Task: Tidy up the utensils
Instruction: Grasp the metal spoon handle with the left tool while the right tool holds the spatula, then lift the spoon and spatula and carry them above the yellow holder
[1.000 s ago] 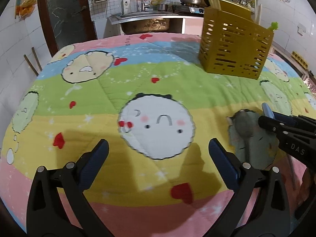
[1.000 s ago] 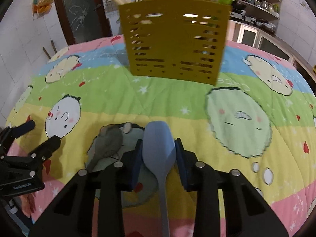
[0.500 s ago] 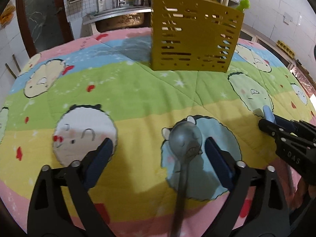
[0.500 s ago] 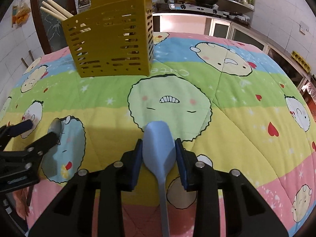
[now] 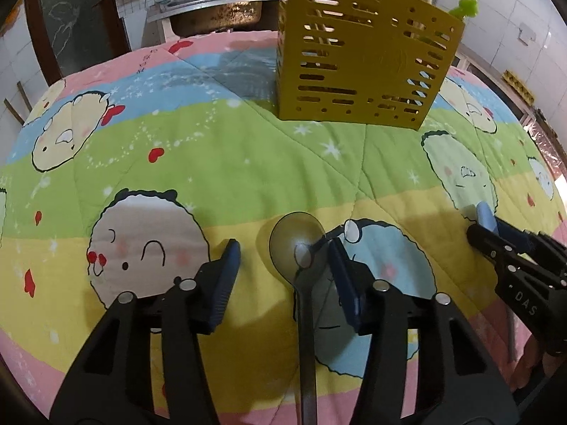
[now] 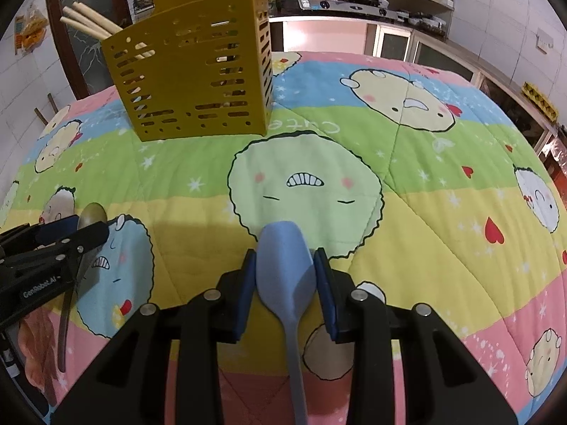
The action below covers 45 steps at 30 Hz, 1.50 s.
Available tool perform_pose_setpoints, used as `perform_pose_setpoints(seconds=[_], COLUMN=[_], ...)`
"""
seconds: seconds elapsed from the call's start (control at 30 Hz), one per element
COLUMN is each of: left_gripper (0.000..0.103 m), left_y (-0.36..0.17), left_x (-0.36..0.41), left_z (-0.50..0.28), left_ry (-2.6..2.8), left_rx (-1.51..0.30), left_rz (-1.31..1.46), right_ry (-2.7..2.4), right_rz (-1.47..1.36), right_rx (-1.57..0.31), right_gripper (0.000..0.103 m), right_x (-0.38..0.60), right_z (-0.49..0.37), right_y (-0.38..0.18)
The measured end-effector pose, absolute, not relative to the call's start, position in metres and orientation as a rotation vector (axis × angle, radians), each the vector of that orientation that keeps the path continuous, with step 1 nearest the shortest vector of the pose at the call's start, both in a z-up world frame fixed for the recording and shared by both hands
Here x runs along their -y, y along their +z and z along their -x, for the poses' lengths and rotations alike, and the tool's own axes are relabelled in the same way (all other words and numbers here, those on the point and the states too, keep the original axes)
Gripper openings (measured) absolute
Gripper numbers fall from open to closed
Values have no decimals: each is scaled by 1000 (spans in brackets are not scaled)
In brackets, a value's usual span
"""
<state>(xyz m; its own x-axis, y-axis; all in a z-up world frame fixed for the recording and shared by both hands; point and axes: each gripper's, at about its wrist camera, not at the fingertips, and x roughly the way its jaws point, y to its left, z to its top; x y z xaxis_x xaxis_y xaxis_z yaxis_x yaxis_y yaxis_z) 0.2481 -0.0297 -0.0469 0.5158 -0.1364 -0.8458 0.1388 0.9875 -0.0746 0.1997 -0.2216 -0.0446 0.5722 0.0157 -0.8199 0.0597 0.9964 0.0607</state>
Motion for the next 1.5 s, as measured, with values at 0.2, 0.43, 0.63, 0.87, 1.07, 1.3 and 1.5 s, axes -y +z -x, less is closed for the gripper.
perform_pose_setpoints(seconds=[0.2,0.43,0.63,0.87,1.07,1.3,1.5], left_gripper=[70,70,66,51,34,34,34], left_y=[-47,-51,-55,-54,-53,-51,-37], left_x=[21,40,41,32,27,22,25], left_z=[-249,-249,-255,-258,-259,-255,-244], left_ry=[-126,-135,-154,-155,-149,-166,-178], left_rx=[-1012,-1010,-1019,-1027,-1028,-1016,-942], left_rz=[4,-29,-39,-16,4,46,44], right_ry=[-32,-45,-34,-30,-26,-17,-12], right_rz=[-86,-82,-89,-101,-125,-139,-157], right_rx=[-967,-971,-978,-973,-948,-921,-890], right_gripper=[34,37,34,33,33,33,33], right_x=[221,219,221,221,221,222,223], right_z=[-199,-201,-202,-201,-196,-193,-193], right_y=[-45,-46,-46,-45,-40,-35,-30])
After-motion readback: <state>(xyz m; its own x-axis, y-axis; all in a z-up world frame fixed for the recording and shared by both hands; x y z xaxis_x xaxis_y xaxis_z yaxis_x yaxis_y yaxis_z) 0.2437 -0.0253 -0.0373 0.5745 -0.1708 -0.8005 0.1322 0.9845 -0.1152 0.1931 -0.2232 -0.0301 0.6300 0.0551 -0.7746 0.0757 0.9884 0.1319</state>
